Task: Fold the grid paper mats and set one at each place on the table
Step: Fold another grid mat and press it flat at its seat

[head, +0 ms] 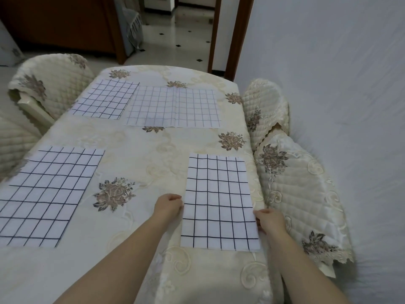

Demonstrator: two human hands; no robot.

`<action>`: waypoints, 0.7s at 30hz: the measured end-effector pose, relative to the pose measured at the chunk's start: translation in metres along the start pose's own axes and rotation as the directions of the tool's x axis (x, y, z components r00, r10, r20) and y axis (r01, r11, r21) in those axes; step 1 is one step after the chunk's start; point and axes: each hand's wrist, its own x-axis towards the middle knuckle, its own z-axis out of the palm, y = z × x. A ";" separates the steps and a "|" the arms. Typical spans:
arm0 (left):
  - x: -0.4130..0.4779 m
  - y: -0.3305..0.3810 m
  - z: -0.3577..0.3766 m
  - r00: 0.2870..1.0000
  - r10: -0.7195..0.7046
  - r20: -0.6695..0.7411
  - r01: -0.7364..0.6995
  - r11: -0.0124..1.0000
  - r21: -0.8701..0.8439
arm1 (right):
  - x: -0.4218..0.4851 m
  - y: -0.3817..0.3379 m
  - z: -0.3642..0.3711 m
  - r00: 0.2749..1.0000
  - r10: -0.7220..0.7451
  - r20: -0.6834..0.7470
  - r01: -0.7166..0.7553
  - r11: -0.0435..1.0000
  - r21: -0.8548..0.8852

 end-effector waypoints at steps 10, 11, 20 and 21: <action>-0.027 -0.017 0.002 0.996 -0.083 -0.020 0.084 0.995 0.053 | 0.007 0.007 0.005 0.997 -0.074 -0.015 0.069 0.974 -0.216; -0.029 -0.018 0.004 0.998 -0.057 -0.025 0.060 0.989 0.134 | 0.006 0.008 0.005 0.998 -0.062 -0.016 0.057 0.977 -0.206; -0.035 -0.027 0.011 0.997 0.053 -0.054 -0.035 0.957 0.287 | 0.016 0.021 0.003 0.999 -0.048 0.019 0.050 0.981 -0.187; -0.035 -0.028 0.011 0.997 0.057 -0.059 -0.038 0.960 0.279 | 0.015 0.022 0.003 0.998 -0.055 0.021 0.058 0.981 -0.183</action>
